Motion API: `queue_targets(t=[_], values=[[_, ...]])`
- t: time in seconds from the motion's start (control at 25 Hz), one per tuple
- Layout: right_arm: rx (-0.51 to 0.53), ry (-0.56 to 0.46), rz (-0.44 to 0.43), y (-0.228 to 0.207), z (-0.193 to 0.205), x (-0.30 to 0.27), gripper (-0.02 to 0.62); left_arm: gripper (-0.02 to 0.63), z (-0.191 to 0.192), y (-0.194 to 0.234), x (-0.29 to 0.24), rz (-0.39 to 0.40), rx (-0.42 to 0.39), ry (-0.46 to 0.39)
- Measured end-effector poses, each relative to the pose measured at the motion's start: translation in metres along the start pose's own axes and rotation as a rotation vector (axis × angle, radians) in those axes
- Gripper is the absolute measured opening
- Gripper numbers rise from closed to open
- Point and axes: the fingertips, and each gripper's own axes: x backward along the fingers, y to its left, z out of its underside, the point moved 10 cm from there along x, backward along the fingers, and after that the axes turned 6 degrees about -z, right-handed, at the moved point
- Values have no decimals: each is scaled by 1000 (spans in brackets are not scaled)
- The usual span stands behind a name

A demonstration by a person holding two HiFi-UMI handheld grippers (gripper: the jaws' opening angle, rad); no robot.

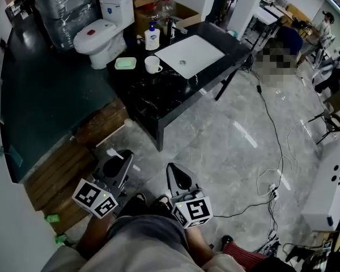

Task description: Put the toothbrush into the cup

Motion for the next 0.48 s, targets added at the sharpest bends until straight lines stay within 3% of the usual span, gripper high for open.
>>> queue_targets(t=[0.2,0.48], values=[[-39,26,-28,-14,6,-6,6,40,-3,2,-11,-47,13,1],[-8,34,-19,-31,-6,-40,6,40,-12,20,-42,-23,18,-18]])
